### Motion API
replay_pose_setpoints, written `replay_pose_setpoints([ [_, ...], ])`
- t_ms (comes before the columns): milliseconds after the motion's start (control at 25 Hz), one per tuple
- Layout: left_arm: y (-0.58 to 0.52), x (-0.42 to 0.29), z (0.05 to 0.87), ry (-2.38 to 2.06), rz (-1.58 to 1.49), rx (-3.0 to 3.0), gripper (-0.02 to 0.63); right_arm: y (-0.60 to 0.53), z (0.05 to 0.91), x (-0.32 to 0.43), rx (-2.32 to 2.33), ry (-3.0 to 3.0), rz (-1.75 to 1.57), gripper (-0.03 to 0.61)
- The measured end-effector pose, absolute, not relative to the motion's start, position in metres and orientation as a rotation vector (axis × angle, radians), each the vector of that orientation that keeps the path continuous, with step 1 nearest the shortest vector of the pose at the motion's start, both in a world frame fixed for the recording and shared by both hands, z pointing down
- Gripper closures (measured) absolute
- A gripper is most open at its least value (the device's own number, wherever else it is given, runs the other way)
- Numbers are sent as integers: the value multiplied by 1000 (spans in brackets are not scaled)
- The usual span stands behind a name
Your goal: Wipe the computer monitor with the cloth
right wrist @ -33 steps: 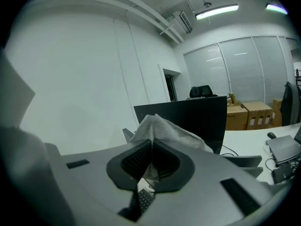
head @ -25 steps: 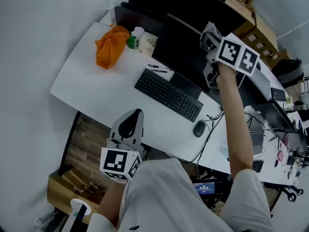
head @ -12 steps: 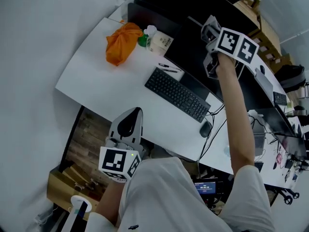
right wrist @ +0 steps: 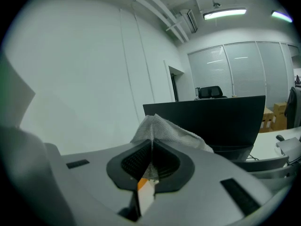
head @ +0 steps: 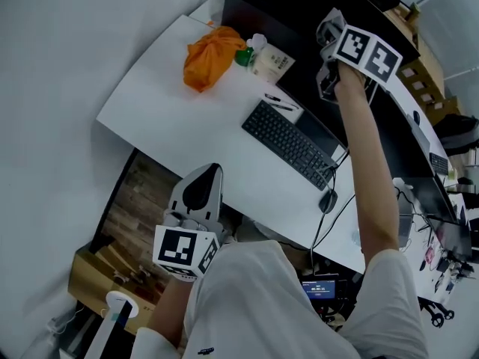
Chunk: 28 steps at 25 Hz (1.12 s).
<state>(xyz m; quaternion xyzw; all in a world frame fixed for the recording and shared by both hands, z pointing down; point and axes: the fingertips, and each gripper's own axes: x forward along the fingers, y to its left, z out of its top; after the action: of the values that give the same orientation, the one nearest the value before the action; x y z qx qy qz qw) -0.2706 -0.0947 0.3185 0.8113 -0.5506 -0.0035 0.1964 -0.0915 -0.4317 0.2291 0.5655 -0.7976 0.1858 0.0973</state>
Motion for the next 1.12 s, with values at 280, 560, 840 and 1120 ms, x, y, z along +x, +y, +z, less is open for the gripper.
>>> replay_pose_setpoints([
  [280,-85,-295,330,-1577,17,2233,595,-443,226,-119,1728,-2413,469,560],
  [560,-79,-310,336,-1592,43,2214,594,-437,247,-127,1804,-2433,568,560],
  [840,-73,-317,339,-1594,66,2210,595,-430,263,-114,1991,-2431,686,560],
  [1120,-66,-317,344,-1584,91,2208,595,-426,295,-108,2023,-2421,884,560],
])
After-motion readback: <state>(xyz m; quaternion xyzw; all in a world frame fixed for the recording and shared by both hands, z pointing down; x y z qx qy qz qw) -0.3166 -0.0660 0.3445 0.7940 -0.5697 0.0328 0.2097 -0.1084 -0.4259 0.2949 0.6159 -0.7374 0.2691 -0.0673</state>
